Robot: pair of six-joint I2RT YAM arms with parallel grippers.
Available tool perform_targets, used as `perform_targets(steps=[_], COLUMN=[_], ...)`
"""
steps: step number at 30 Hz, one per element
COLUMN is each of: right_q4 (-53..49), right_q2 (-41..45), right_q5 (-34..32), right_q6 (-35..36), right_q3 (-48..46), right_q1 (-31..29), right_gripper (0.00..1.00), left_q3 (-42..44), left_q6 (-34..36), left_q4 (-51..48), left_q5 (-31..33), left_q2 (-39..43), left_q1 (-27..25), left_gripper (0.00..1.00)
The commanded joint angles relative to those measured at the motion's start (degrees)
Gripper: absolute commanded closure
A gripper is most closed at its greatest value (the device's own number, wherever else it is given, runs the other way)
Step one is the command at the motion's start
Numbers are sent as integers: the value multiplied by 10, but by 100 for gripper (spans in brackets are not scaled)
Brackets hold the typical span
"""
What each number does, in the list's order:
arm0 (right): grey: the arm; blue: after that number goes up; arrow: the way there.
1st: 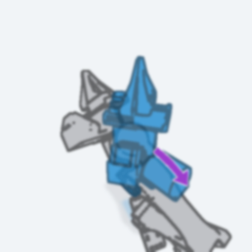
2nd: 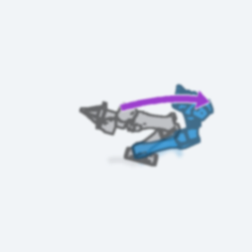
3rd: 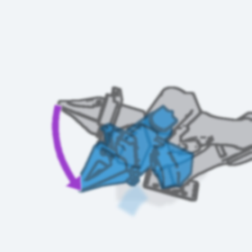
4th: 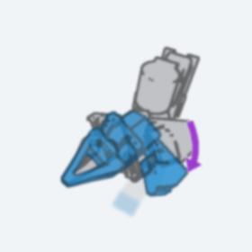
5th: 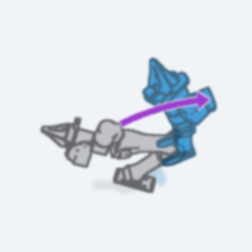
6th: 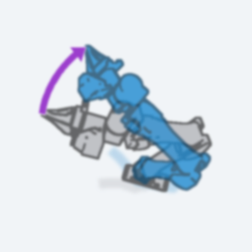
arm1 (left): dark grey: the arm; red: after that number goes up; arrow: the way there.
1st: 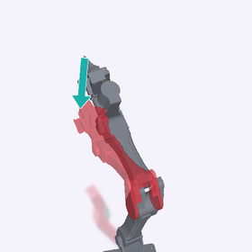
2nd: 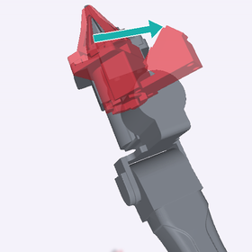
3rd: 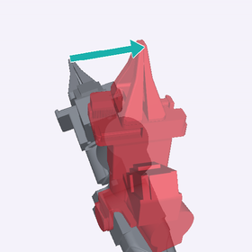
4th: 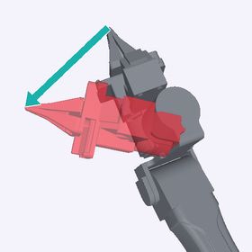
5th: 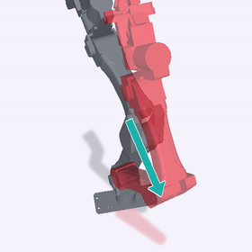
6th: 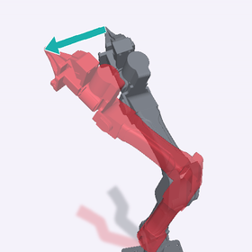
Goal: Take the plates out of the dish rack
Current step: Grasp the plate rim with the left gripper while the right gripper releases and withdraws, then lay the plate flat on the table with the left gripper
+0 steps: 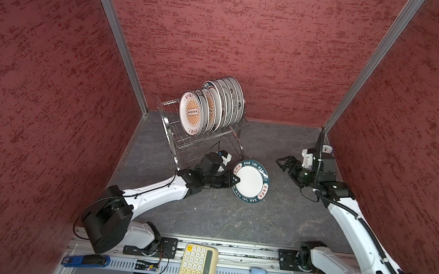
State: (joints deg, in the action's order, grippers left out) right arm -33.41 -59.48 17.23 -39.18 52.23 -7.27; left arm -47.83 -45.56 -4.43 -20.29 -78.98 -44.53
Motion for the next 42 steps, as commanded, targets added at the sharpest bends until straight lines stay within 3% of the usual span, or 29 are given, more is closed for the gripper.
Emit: perform_targets(steps=[1,13,29,42], right_q4=[-92,-70,-25,-15], right_q2=[-26,-93,-116,-81], right_q5=[-151,-236,-229,-239], right_q6=[34,51,51,60], right_q3=[43,115,125,102], right_q1=[7,9,9,9], right_gripper=[1,1,1,1], left_q3=[-25,-95,-216,-255], left_q6=[10,-22,-27,-39], left_q4=[-18,16,18,-10], left_q5=[15,16,-3,-9], left_q2=[-18,-143,-287,-340], left_q1=[-20,-72,-114,-114], left_gripper=[100,100,100,96])
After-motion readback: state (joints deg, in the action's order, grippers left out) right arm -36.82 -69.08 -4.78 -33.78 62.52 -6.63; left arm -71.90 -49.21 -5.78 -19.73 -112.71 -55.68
